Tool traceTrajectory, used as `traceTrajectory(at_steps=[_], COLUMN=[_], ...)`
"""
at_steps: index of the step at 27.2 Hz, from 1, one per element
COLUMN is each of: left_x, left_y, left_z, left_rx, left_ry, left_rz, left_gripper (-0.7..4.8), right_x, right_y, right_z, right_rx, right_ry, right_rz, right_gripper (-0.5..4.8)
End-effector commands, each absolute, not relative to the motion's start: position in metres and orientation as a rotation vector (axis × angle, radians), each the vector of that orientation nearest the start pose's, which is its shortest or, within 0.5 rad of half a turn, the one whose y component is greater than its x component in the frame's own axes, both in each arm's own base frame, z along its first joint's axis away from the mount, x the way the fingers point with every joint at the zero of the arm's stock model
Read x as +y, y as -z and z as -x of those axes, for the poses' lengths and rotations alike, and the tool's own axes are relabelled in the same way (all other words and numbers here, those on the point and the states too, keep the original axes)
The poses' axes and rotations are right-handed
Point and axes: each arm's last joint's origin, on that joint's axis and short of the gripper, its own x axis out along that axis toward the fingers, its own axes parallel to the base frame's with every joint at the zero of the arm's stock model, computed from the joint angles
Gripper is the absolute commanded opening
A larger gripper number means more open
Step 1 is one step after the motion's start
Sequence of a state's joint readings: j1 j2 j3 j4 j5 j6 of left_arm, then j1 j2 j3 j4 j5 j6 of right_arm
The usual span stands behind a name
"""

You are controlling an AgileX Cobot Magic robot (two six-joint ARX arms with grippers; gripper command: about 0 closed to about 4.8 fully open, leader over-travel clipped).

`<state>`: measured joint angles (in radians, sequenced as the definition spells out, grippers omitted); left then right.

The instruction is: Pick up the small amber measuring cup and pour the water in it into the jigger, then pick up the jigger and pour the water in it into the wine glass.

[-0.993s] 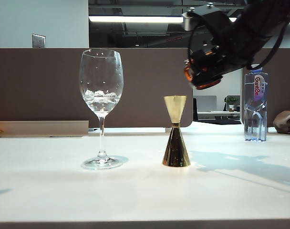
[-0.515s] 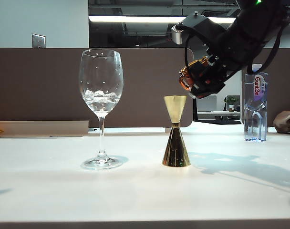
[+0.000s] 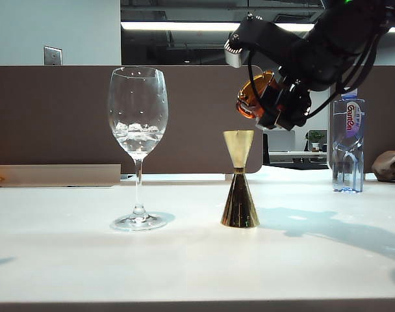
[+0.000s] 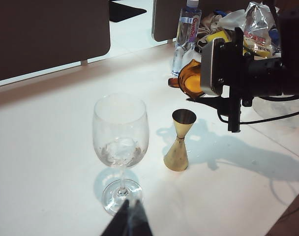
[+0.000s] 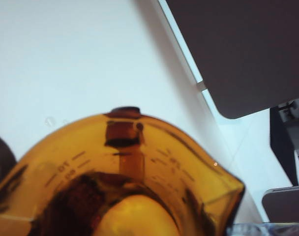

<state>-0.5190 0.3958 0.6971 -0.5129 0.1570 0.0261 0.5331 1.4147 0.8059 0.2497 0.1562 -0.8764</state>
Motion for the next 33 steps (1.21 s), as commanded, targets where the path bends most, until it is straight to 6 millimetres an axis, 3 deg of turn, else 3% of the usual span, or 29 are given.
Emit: traceTrajectory(at_steps=[1, 24, 33], left_x=[-0.047, -0.047, -0.047], left_y=[-0.317, -0.317, -0.317], left_z=[-0.073, -0.073, -0.073], left_rx=[0.187, 0.187, 0.187], left_ry=[0.680, 0.680, 0.680], left_rz=[-0.064, -0.064, -0.064], left_gripper=[-0.02, -0.01, -0.02], right_x=[0.152, 0.159, 0.164], right_y=[-0.249, -0.256, -0.251], right_z=[-0.266, -0.264, -0.274], right_rx=[0.084, -0.053, -0.068], right_ry=[-0.480, -0.475, -0.468], right_rz=[1.002, 1.221, 1.268], right_gripper=[-0.01, -0.01, -0.01])
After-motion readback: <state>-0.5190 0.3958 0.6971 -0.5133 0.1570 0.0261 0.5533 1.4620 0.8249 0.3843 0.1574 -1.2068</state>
